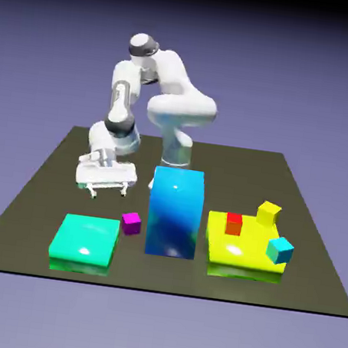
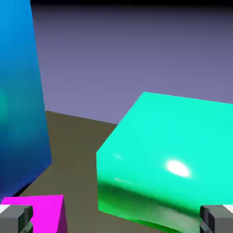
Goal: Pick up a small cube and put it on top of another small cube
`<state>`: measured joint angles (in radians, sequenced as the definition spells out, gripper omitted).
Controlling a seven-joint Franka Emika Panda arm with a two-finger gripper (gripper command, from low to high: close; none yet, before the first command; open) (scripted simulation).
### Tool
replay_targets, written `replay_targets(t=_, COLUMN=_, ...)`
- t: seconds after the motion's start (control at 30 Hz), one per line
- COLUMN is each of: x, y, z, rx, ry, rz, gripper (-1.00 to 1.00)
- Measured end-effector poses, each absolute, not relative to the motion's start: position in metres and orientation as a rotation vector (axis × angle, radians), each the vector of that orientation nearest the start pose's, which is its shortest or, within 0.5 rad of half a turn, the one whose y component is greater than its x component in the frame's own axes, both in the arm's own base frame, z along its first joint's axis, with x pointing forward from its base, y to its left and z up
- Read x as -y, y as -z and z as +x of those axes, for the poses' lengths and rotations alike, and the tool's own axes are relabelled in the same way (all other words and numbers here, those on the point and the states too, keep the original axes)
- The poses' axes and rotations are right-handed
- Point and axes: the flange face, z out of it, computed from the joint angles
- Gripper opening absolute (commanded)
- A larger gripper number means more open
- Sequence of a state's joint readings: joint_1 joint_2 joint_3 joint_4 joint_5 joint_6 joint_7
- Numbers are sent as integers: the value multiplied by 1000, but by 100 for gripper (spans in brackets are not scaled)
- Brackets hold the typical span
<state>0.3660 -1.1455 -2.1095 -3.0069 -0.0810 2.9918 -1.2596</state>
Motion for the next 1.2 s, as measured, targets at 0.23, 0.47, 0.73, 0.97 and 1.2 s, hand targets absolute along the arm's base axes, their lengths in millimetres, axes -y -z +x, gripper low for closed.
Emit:
replay_targets(t=0.23, x=176, y=-93, z=172, rx=-380, ry=1225, rz=-2128, gripper=0)
replay_targets(t=0.47, x=158, y=-61, z=208, rx=-381, ry=1219, rz=-2129, gripper=-100)
replay_targets(t=0.73, x=182, y=-98, z=165, rx=-358, ry=1208, rz=-2144, gripper=-100)
replay_targets(t=0.97, x=259, y=-119, z=166, rx=11, ry=1034, rz=-2340, gripper=-100)
replay_targets(t=1.2, x=310, y=-182, z=210, rx=428, ry=849, rz=-2425, gripper=-100)
